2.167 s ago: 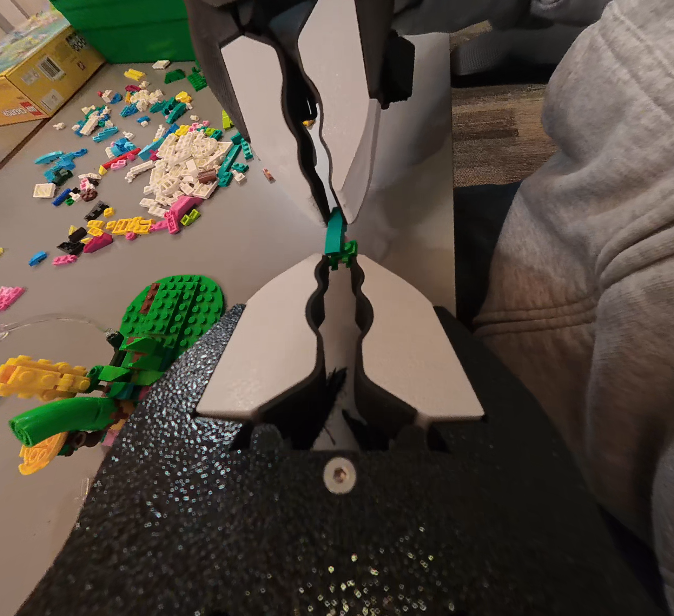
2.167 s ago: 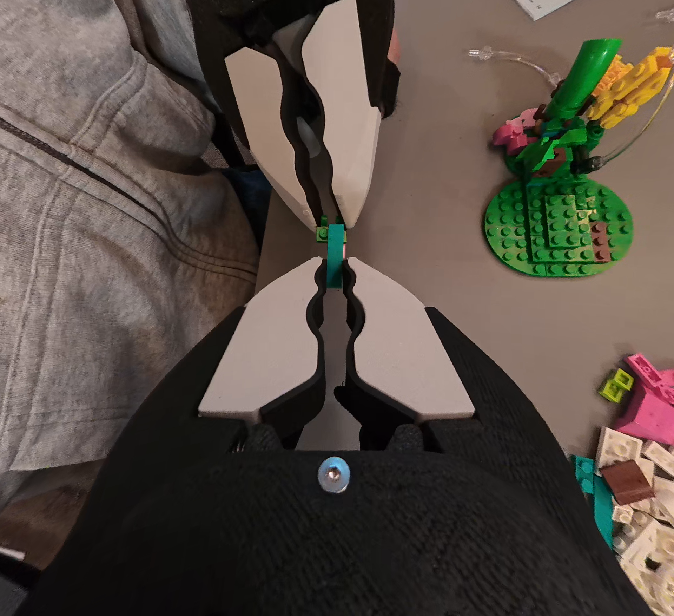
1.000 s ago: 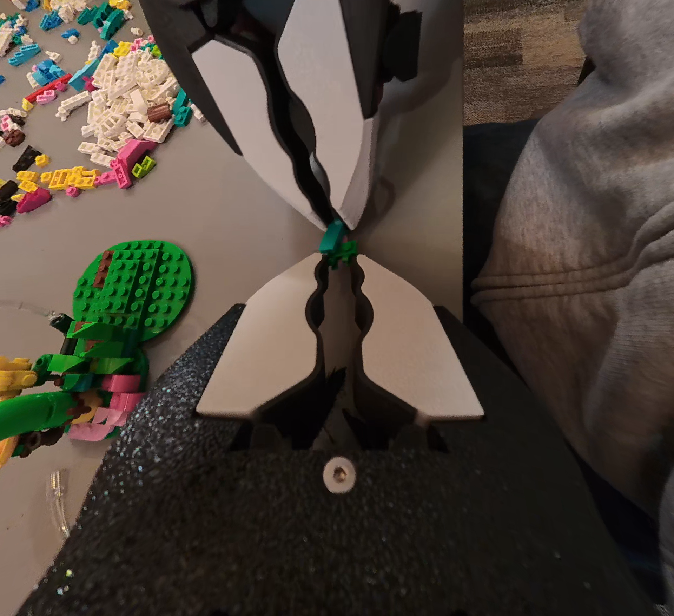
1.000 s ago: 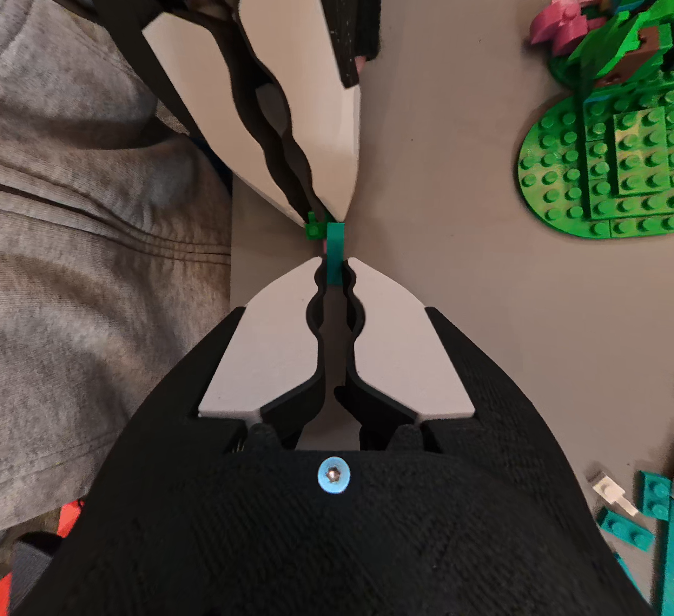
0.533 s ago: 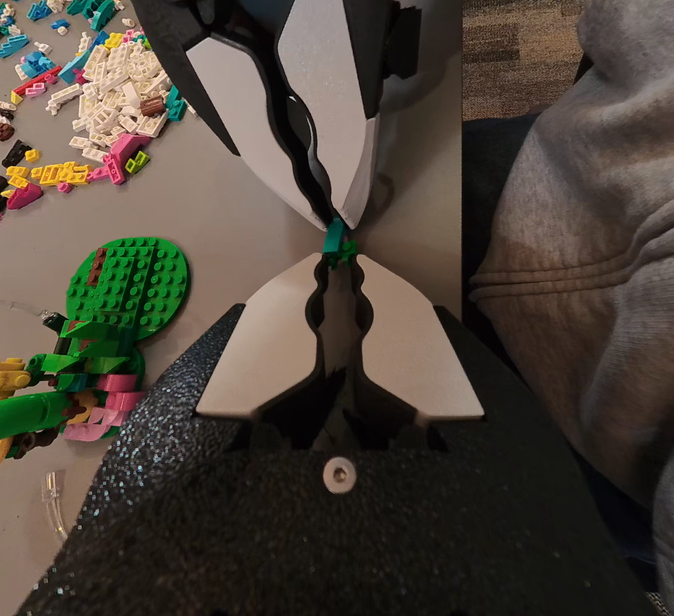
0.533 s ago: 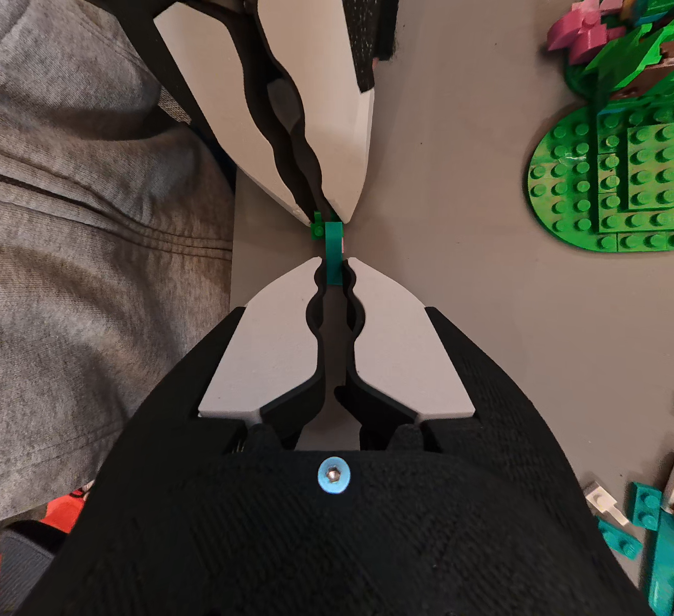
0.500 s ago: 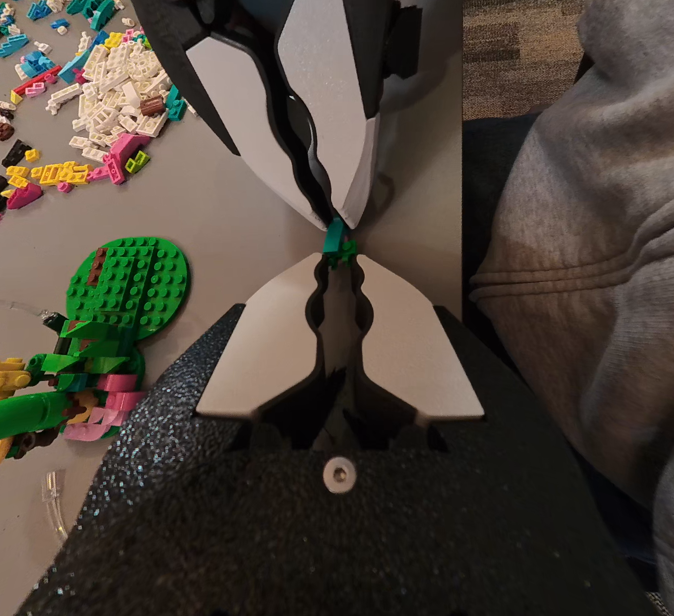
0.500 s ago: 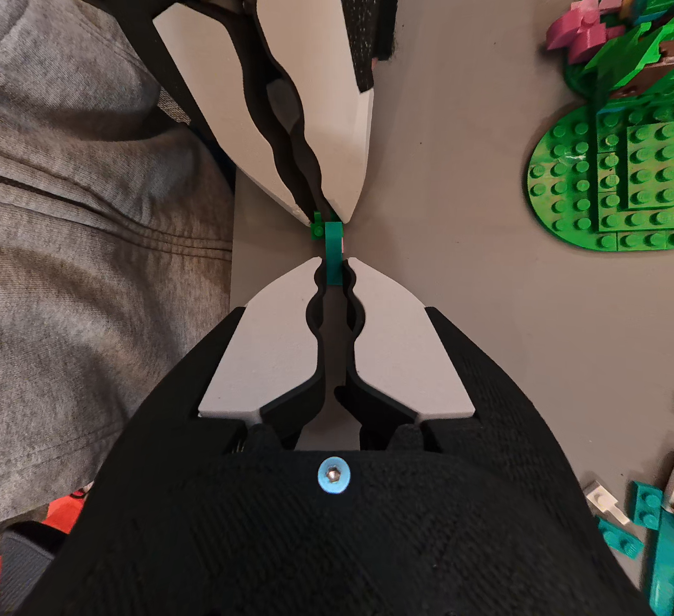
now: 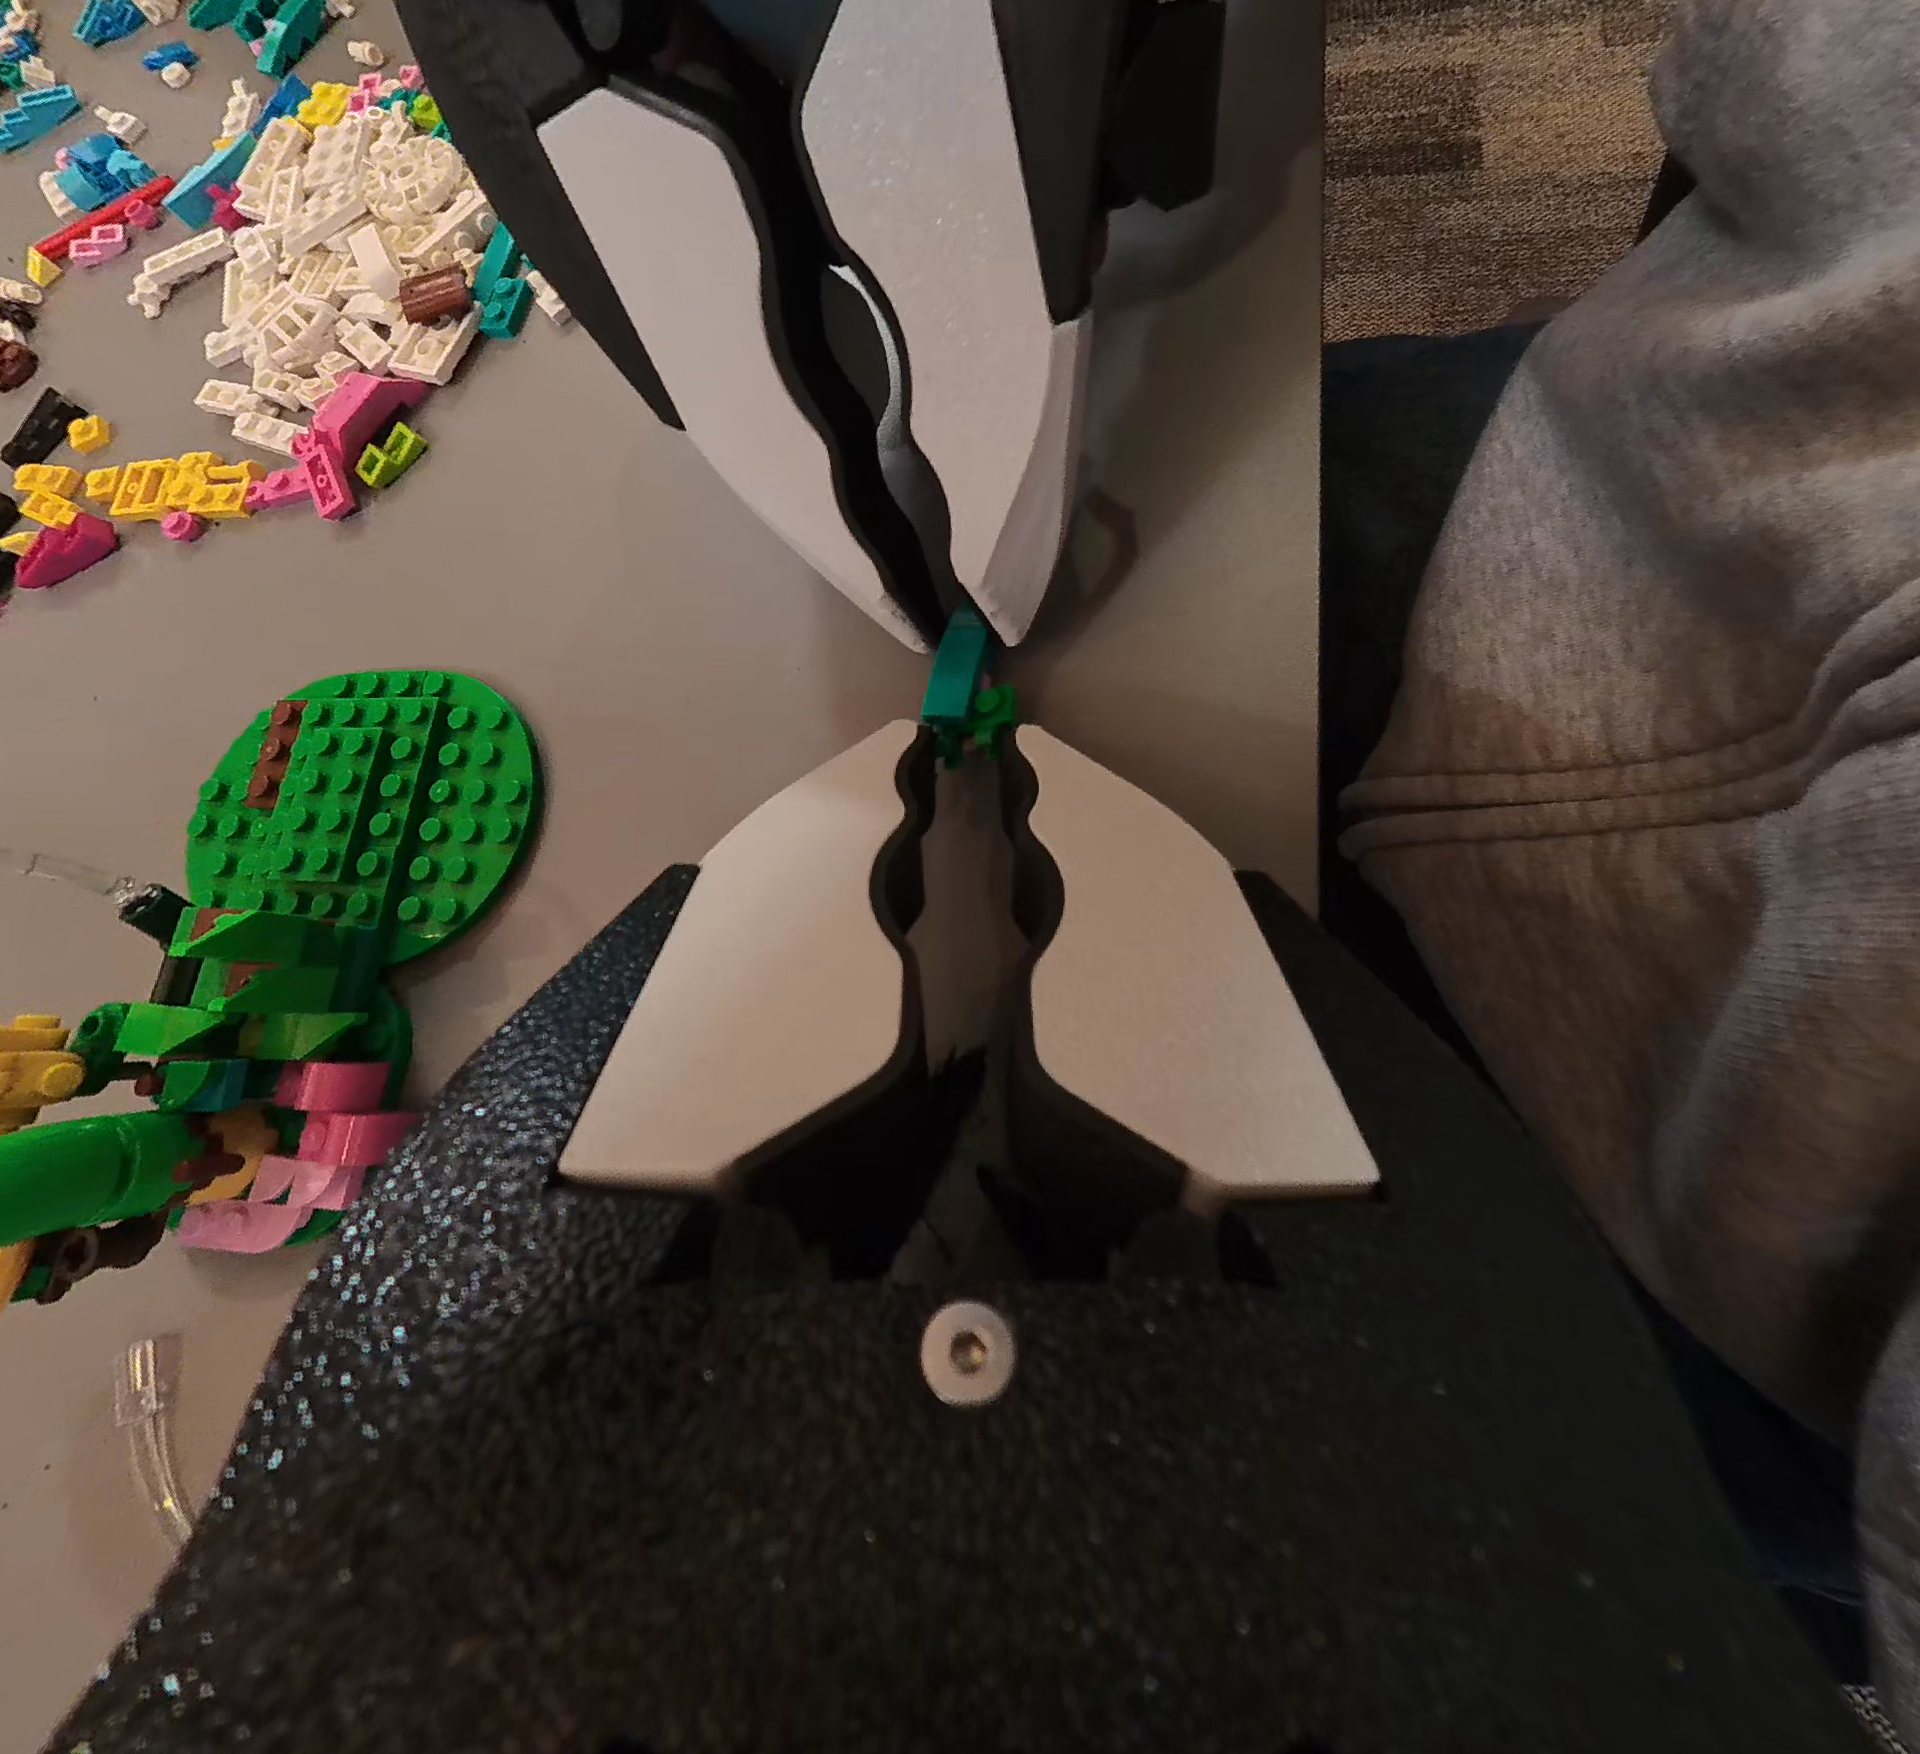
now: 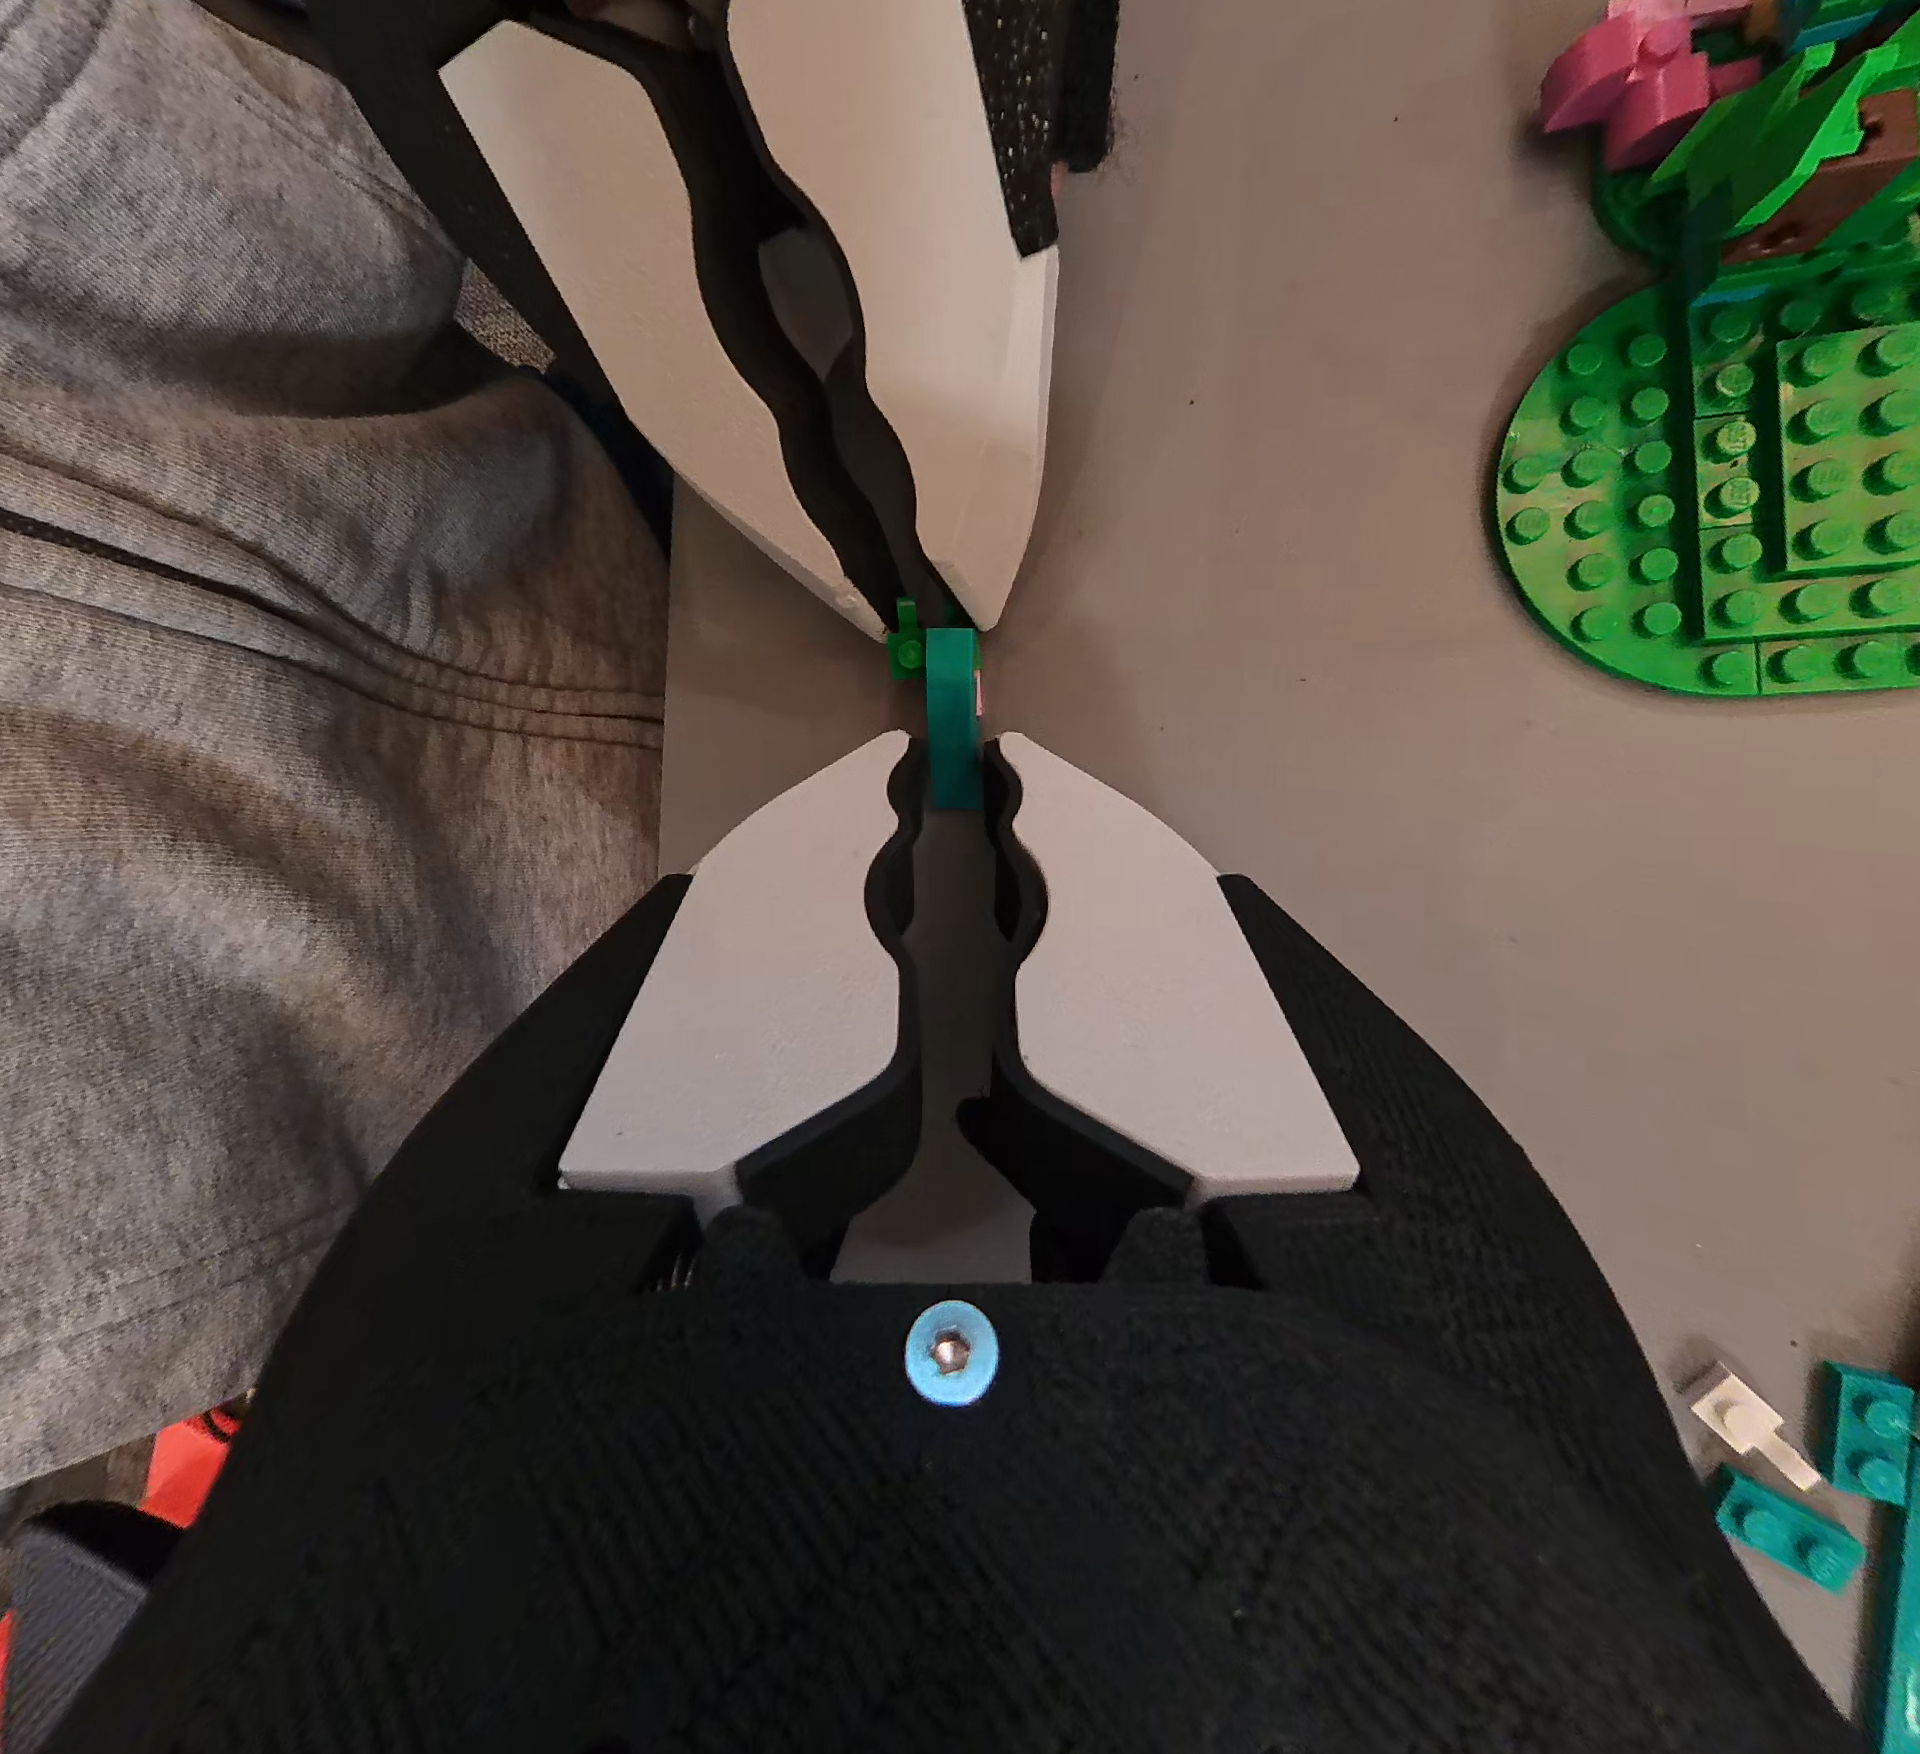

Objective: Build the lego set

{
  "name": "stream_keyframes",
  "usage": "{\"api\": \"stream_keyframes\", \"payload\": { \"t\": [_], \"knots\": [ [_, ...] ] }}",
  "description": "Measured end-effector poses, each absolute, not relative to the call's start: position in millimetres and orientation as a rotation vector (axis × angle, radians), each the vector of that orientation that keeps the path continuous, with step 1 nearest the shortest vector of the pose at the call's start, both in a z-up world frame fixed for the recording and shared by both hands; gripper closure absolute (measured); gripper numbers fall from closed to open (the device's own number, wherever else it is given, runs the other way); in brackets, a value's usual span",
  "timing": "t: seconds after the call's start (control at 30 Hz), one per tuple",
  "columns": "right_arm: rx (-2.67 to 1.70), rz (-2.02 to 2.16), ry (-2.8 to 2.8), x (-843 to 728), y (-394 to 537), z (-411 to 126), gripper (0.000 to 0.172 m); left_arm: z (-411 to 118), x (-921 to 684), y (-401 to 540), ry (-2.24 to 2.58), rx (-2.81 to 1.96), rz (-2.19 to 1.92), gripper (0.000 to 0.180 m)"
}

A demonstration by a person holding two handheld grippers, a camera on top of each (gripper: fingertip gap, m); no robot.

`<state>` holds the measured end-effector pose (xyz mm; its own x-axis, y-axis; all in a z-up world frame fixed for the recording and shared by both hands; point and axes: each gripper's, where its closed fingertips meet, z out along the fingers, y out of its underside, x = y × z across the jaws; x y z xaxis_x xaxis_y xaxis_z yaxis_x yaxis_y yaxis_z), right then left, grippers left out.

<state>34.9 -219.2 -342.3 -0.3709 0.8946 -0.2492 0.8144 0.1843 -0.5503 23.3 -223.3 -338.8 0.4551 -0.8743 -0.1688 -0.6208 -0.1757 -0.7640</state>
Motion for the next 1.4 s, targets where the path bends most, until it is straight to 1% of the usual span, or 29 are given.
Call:
{"api": "stream_keyframes", "payload": {
  "t": [0.33, 0.43, 0.47, 0.73, 0.83, 1.07, 1.4],
  "knots": [
    [-1.676, 0.947, -2.294, 33.9, -217.1, -338.6, 0.162, -338.8, 23.0, -223.0, 1.254, -1.898, -0.401, 0.168],
    [-1.657, 0.94, -2.27, 33.3, -216.8, -335.9, 0.156, -338.9, 22.6, -222.5, 1.249, -1.903, -0.404, 0.168],
    [-1.639, 0.928, -2.258, 33.0, -216.6, -335.0, 0.152, -338.9, 22.3, -222.2, 1.245, -1.907, -0.405, 0.168],
    [-1.269, 0.509, -2.149, 31.2, -217.6, -336.3, 0.143, -339.3, 20.8, -220.0, 1.213, -1.935, -0.42, 0.168],
    [-1.242, 0.504, -2.136, 32.0, -224.2, -338.0, 0.147, -339.6, 21.0, -220.5, 1.219, -1.932, -0.417, 0.168],
    [-1.406, 0.653, -2.101, 34.5, -219.9, -338.2, 0.153, -339.9, 21.9, -221.9, 1.234, -1.923, -0.42, 0.168],
    [-1.546, 0.785, -2.034, 36.1, -210.4, -332.1, 0.155, -340.2, 22.0, -222.6, 1.237, -1.924, -0.428, 0.168]
  ]
}}
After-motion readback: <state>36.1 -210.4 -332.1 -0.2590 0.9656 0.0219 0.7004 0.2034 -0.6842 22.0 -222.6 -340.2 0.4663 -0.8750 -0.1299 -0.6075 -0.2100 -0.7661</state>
